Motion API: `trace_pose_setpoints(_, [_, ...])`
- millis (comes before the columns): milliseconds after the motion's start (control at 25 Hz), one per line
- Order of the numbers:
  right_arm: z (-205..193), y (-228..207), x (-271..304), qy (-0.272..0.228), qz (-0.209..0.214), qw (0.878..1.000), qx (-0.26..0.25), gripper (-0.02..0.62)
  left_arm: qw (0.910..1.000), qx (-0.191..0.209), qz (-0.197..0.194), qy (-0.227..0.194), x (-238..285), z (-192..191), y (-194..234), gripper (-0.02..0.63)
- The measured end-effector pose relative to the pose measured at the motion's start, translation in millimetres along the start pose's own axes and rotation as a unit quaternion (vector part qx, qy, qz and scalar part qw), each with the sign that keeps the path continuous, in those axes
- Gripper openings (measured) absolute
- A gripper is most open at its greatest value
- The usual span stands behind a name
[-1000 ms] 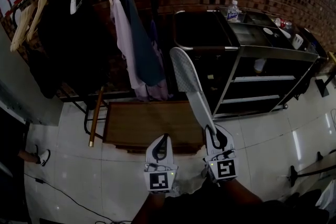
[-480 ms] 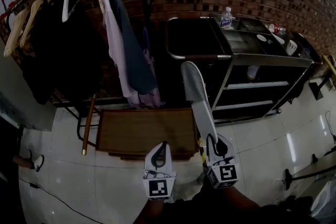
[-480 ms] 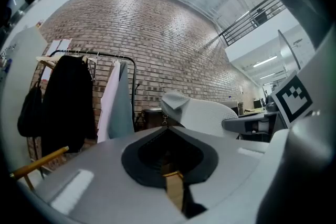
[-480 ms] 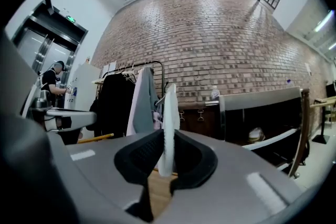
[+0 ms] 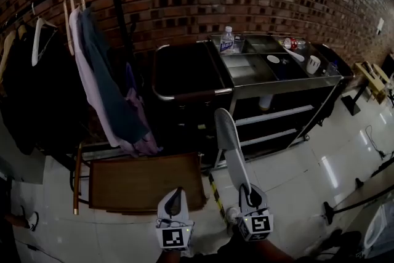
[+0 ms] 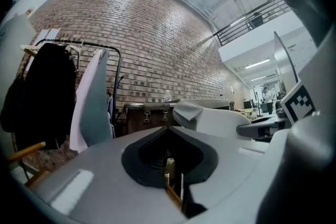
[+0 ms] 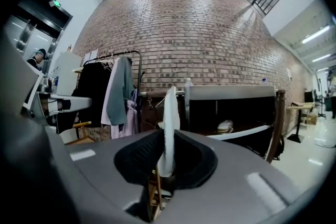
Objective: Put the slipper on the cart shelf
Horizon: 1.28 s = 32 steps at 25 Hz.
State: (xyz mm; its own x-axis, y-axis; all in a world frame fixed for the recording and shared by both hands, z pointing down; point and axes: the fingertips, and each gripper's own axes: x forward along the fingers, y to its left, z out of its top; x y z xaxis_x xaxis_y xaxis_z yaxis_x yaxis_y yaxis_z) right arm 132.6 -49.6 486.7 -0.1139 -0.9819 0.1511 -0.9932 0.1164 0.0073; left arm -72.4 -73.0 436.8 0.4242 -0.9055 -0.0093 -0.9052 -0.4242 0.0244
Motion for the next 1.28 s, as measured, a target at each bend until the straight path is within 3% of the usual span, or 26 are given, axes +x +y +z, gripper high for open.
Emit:
trace_pose_setpoints(200, [-21.1, -70.5, -4.8, 0.031, -0.044, 0.999, -0.005, 0.046, 0.9998, -0.001, -0.019, 0.011, 42.6, -11.3, -38.8, 0.015])
trace_pose_setpoints(440, [-29.1, -135.0, 20.5, 0.054, -0.052, 0.997, -0.001, 0.046, 0.9996, 0.004, -0.027, 0.009, 99.7, -9.9, -79.0, 0.015])
trace_pose_setpoints(640, [-30.8, -168.5, 67.9, 0.067, -0.03, 0.997, 0.0, 0.046, 0.9995, 0.016, -0.022, 0.014, 148.2, -4.8, -98.9, 0.015])
trace_pose_setpoints(1280, [-40.2, -225.0, 234.2, 0.084, 0.03, 0.993, 0.076, 0.045, 0.9969, 0.034, 0.069, 0.019, 248.1, 1.6, -99.2, 0.015])
